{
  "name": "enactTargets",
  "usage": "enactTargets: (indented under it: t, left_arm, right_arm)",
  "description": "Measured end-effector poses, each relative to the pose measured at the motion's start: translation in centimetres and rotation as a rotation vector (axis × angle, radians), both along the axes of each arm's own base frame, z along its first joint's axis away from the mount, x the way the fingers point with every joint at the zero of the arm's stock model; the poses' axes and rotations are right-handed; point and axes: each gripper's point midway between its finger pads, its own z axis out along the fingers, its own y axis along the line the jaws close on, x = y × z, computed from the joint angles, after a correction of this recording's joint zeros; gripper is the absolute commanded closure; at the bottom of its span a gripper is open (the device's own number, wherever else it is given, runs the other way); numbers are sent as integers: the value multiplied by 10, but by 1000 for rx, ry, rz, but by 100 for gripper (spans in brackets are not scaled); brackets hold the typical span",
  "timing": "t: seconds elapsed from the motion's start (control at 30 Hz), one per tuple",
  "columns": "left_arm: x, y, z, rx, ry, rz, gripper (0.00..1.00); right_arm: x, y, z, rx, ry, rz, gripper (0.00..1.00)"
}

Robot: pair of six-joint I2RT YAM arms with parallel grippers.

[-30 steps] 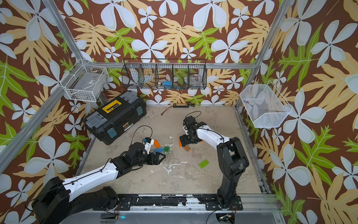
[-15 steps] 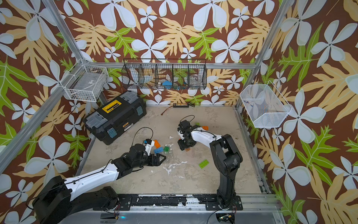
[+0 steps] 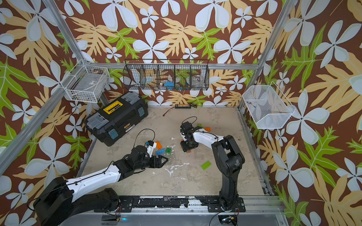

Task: Assemble a small pinwheel with lego
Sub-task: Move the lego brick at the center of the board.

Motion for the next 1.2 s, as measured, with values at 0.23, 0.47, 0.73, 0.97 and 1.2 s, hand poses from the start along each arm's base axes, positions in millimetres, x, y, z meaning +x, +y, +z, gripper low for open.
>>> enactTargets:
  t: [0.23,0.47,0.73,0.97,1.2]
  left_arm:
    - [-1,0,-1,-4,10,4,6]
    - [-2,1,-3,-1,14,3,6]
    - [-4,2,-3,-5,15,5,6]
    - [-4,3,-5,-2,18,6,6]
    - [-3,6,-5,7,10,21,6]
  right_arm:
    - [-5,-3,-8,14,42,-46,54]
    - [-11,-2,-7,34,60,-63,63]
    - [-53,-19,1,-39,56,-101,63]
    - [-116,2,-4,-58,120,-94,63]
    - [-144,41,-2,0,168,-121,45]
